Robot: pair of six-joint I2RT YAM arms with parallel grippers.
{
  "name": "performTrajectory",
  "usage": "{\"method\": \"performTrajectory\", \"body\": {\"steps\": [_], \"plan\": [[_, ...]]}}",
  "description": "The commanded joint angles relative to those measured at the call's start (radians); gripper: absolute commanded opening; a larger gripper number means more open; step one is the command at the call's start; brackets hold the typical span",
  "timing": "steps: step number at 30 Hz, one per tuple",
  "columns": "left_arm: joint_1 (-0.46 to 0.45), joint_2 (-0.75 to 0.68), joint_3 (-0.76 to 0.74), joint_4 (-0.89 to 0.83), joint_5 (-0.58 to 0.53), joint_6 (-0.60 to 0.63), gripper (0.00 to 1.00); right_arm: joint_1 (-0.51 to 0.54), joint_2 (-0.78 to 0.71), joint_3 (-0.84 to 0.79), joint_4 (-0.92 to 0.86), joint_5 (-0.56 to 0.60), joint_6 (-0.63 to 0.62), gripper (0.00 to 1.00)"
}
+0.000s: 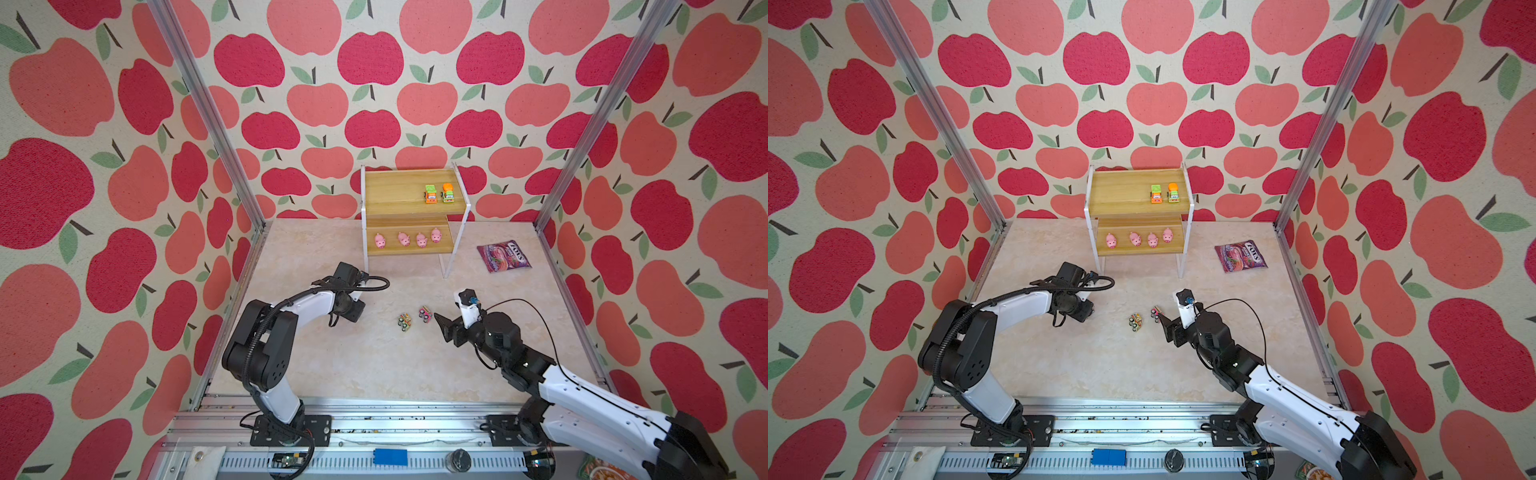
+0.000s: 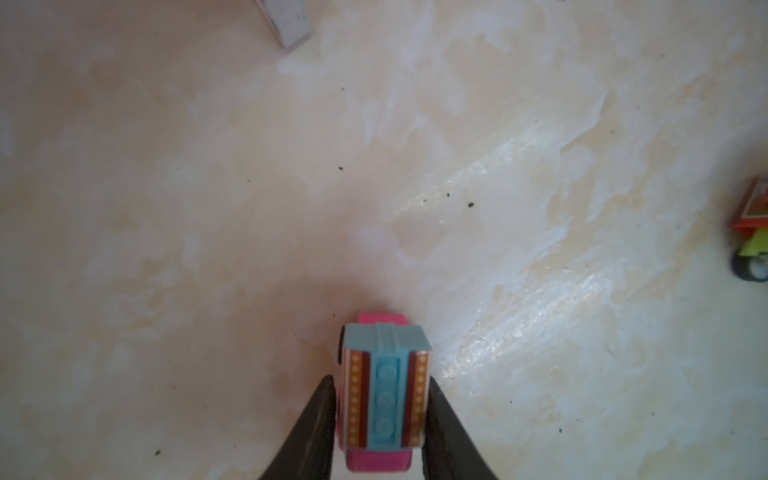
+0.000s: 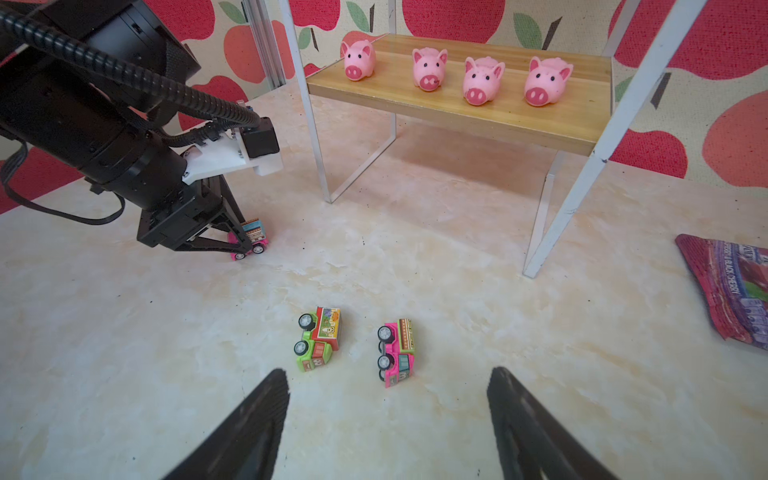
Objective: Place and organize the plastic toys onto the shelf
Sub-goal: 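Close the left gripper on the pink-and-blue car and lift it, then carry the pink-and-blue car with the left gripper up to the top shelf tier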
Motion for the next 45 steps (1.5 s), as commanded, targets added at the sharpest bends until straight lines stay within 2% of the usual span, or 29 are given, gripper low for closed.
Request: {"method": "performTrajectory", "body": {"steps": [1, 8, 14, 20, 25, 31, 37, 42, 43, 45], "plan": [[-0.006, 0.004, 0.025, -0.035, -0.023, -0.006, 0.3, -0.01, -0.028, -0.02, 0.003, -0.012, -0.001, 0.79], [-0.043, -0.079, 0.04, -0.092, -0.059, -0.053, 0.25, -0.014, -0.049, -0.021, -0.02, 0.002, -0.003, 0.78], [-0.111, -0.197, 0.08, -0.237, -0.069, -0.144, 0.24, -0.022, -0.064, -0.005, -0.059, 0.022, -0.012, 0.78], [-0.207, -0.322, 0.209, -0.4, -0.098, -0.247, 0.26, -0.033, -0.108, 0.024, -0.135, 0.048, -0.037, 0.78], [-0.295, -0.307, 0.44, -0.558, -0.119, -0.312, 0.26, -0.049, -0.157, 0.058, -0.203, 0.059, -0.056, 0.78], [-0.347, -0.166, 0.816, -0.714, -0.141, -0.359, 0.27, -0.054, -0.197, 0.097, -0.268, 0.08, -0.076, 0.79], [-0.336, 0.052, 1.238, -0.855, -0.136, -0.333, 0.26, -0.054, -0.22, 0.133, -0.318, 0.083, -0.073, 0.79], [-0.296, 0.279, 1.702, -1.003, -0.157, -0.311, 0.26, -0.053, -0.209, 0.162, -0.358, 0.073, -0.066, 0.79], [-0.285, 0.301, 1.755, -1.007, -0.156, -0.314, 0.26, -0.054, -0.206, 0.165, -0.363, 0.068, -0.064, 0.78], [-0.242, 0.296, 1.756, -0.957, -0.124, -0.337, 0.26, -0.054, -0.199, 0.172, -0.37, 0.062, -0.057, 0.78]]}}
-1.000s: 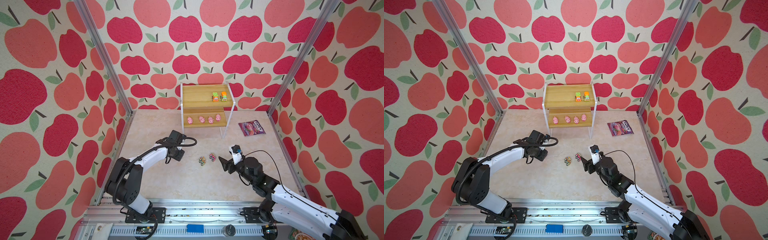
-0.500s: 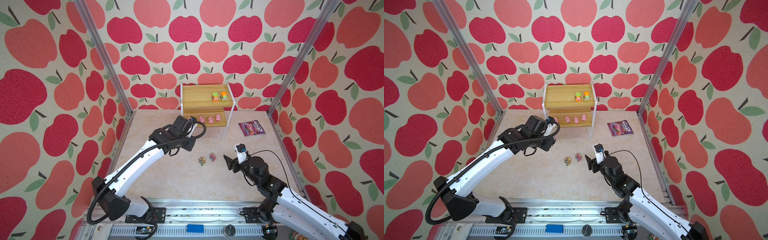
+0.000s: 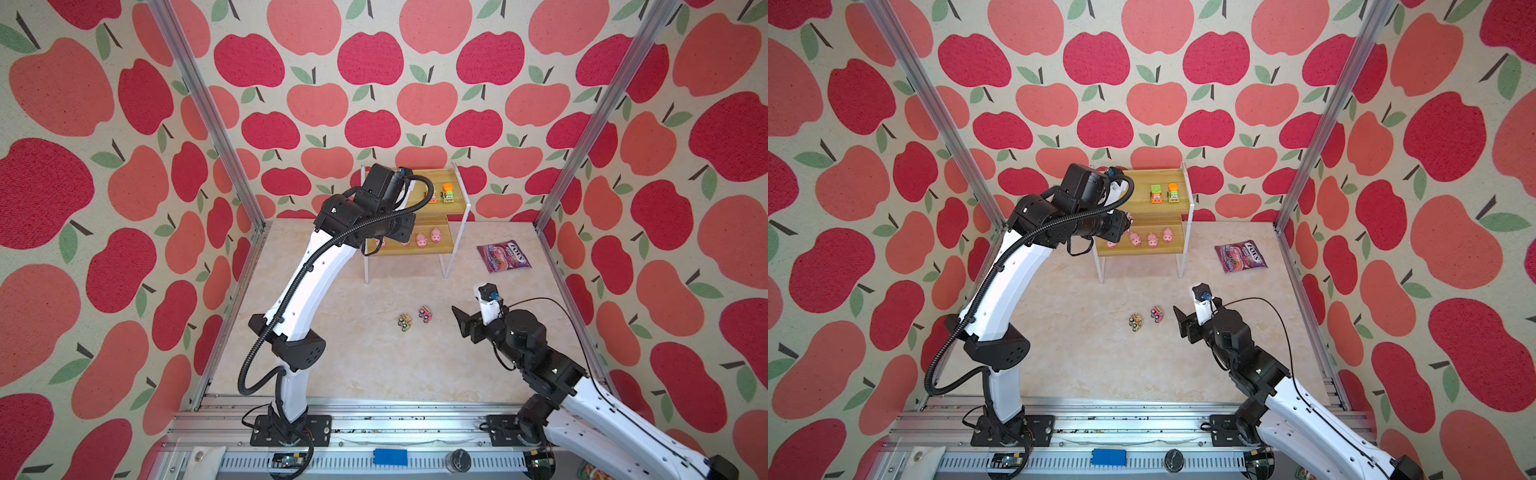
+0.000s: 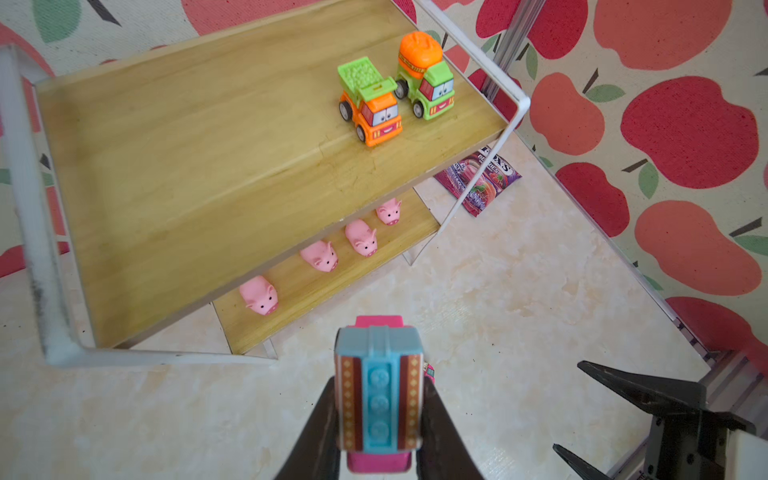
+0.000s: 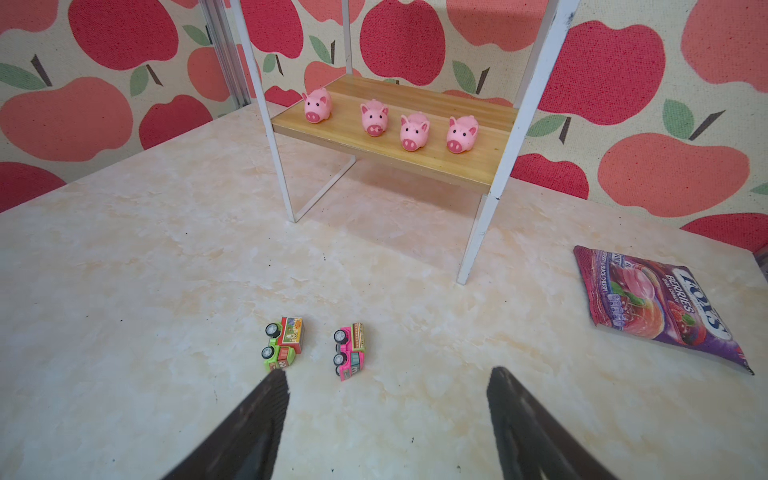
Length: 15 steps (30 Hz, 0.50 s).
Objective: Place and organize the plastic toys onto the shelf
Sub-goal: 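Carry the pink-and-blue car with the left gripper up to the top shelf tier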
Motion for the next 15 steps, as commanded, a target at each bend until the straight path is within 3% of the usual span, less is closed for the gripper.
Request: {"method": "performTrajectory", "body": {"steps": [1, 15], "plan": [[0.063, 0.004, 0.064, -0.055, 0.001, -0.023, 0.26, -0.009, 0.007, 0.034, -0.043, -0.006, -0.002, 0.78], [0.139, 0.049, 0.064, 0.135, -0.088, 0.014, 0.29, -0.009, 0.136, 0.133, 0.043, -0.104, -0.01, 0.77]]}}
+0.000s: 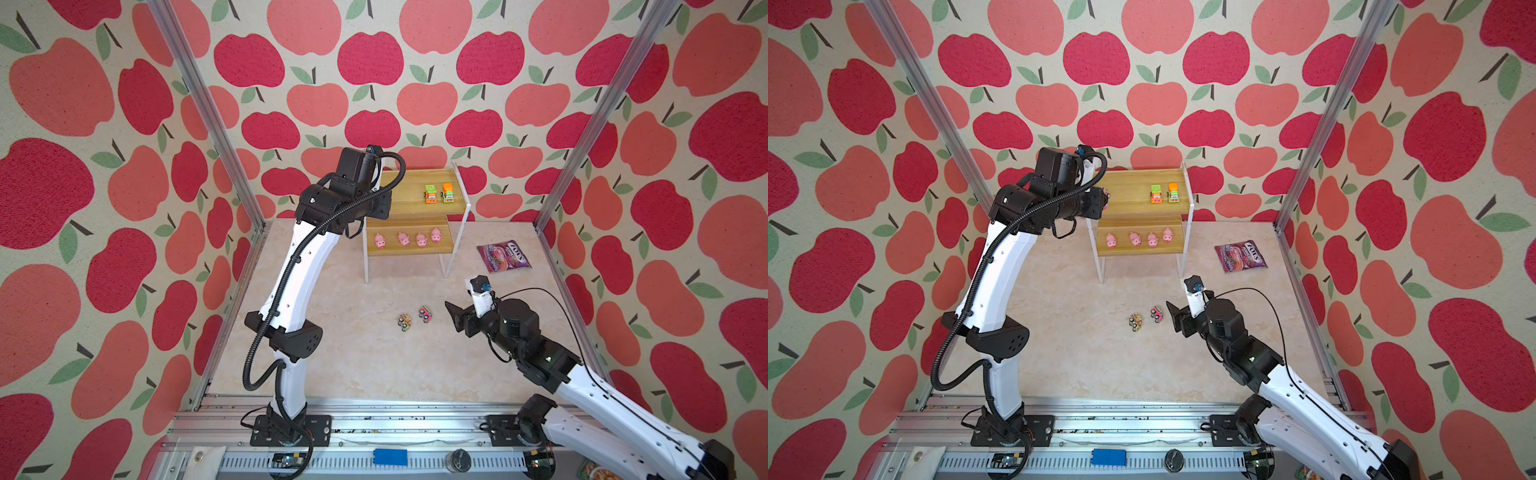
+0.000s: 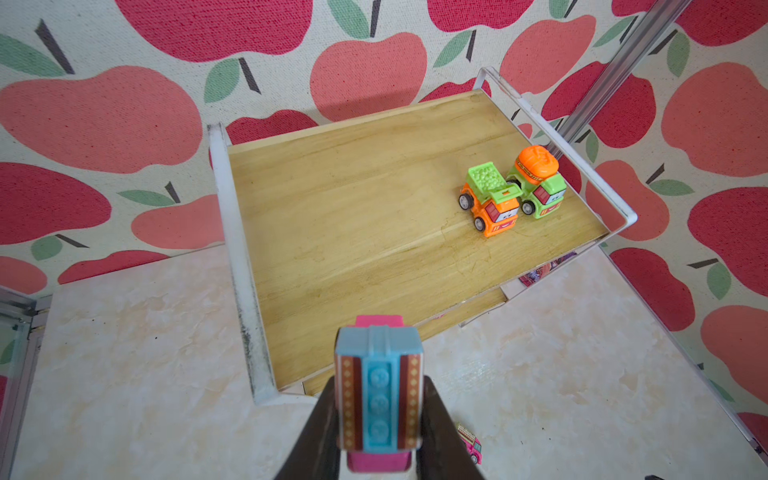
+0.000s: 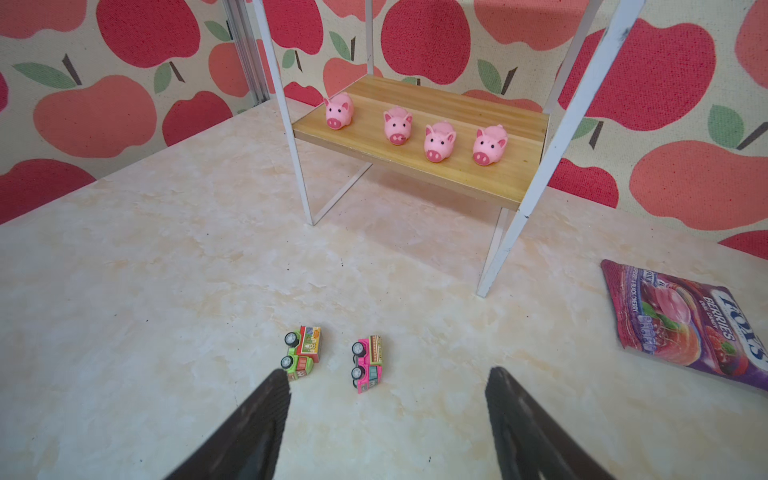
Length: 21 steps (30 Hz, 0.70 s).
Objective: Place and organize the plastic toys onto the shelf
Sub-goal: 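Carry the pink-and-blue car with the left gripper up to the top shelf tier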
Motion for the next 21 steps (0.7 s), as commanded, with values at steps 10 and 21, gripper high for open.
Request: {"method": "performTrajectory", "body": {"steps": [10, 21], "plan": [[0.042, 0.096, 0.035, 0.088, -0.082, 0.002, 0.32, -0.005, 0.001, 0.027, 0.039, -0.046, 0.009, 0.76], [0.058, 0.141, 0.047, 0.099, -0.097, -0.043, 0.31, -0.003, 0.002, 0.013, 0.05, -0.047, 0.008, 0.76]]}}
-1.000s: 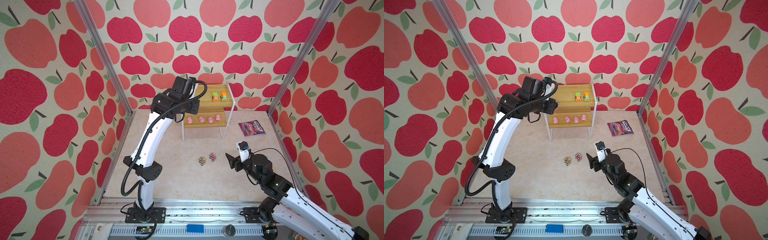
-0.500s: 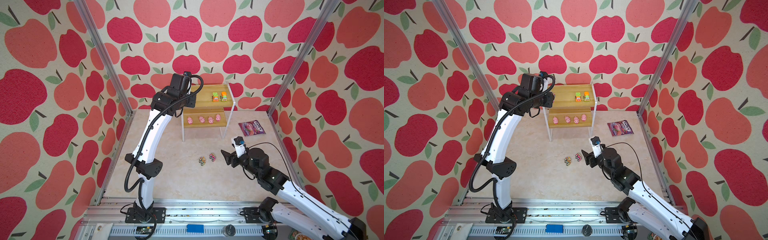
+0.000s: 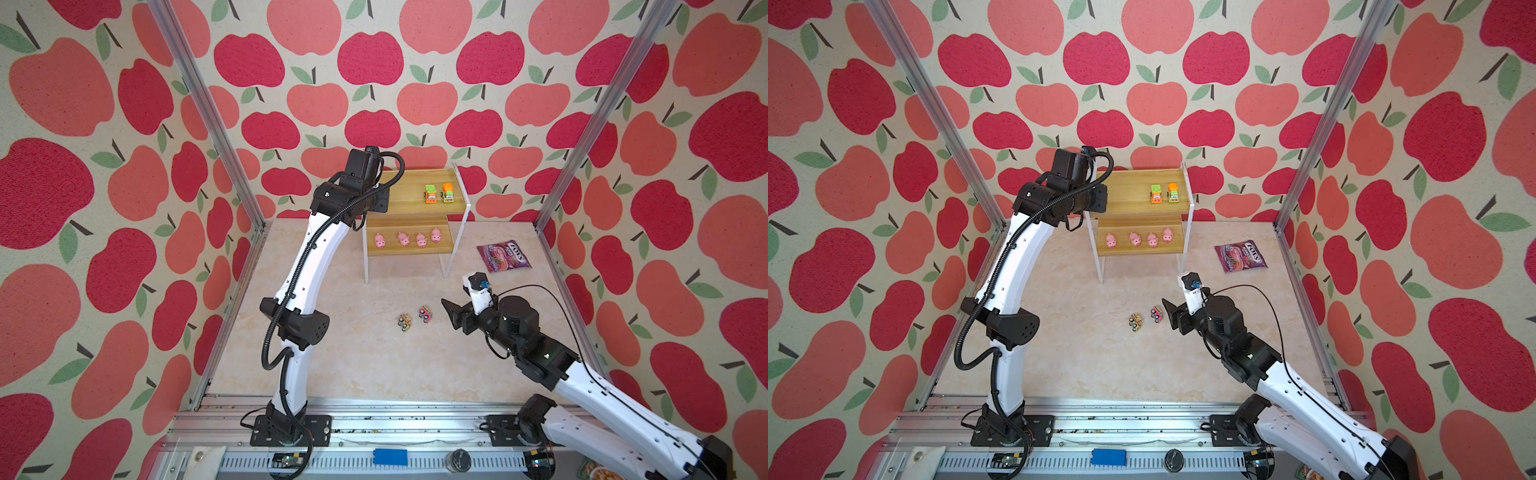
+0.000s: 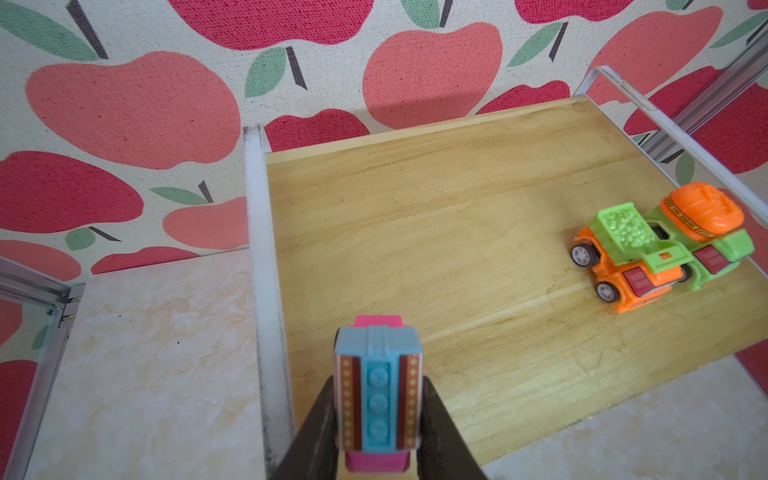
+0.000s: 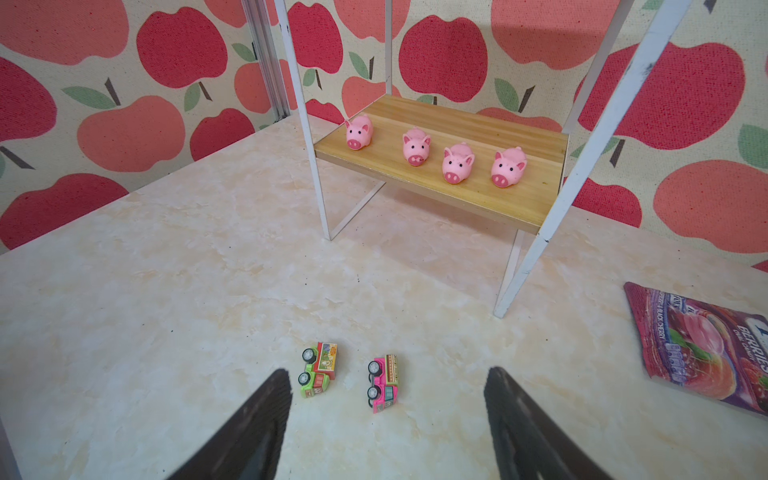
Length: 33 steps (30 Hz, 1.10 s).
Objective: Place and organize the plastic toys onto the shelf
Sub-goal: 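Carry the pink-and-blue car with the left gripper up to the top shelf tier, then set the car on the top tier near the trucks and open the left gripper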
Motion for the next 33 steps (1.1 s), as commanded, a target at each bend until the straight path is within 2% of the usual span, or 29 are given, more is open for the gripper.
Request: {"method": "performTrajectory", "body": {"steps": [1, 12, 24, 28, 33], "plan": [[0.006, 0.021, 0.034, 0.013, -0.033, -0.029, 0.32, -0.003, -0.012, 0.004, 0.018, -0.009, 0.006, 0.76], [0.01, 0.038, 0.034, 0.011, -0.045, -0.042, 0.32, -0.003, -0.01, -0.007, 0.03, -0.01, 0.006, 0.77], [0.008, 0.056, 0.04, 0.036, -0.038, -0.044, 0.37, -0.003, -0.024, -0.026, 0.032, -0.008, 0.008, 0.77], [0.009, 0.055, 0.059, 0.047, -0.041, -0.04, 0.44, -0.003, -0.023, -0.026, 0.037, -0.007, 0.008, 0.77], [0.008, 0.043, 0.062, 0.053, -0.04, -0.034, 0.58, -0.003, -0.02, -0.021, 0.039, -0.008, 0.002, 0.77]]}}
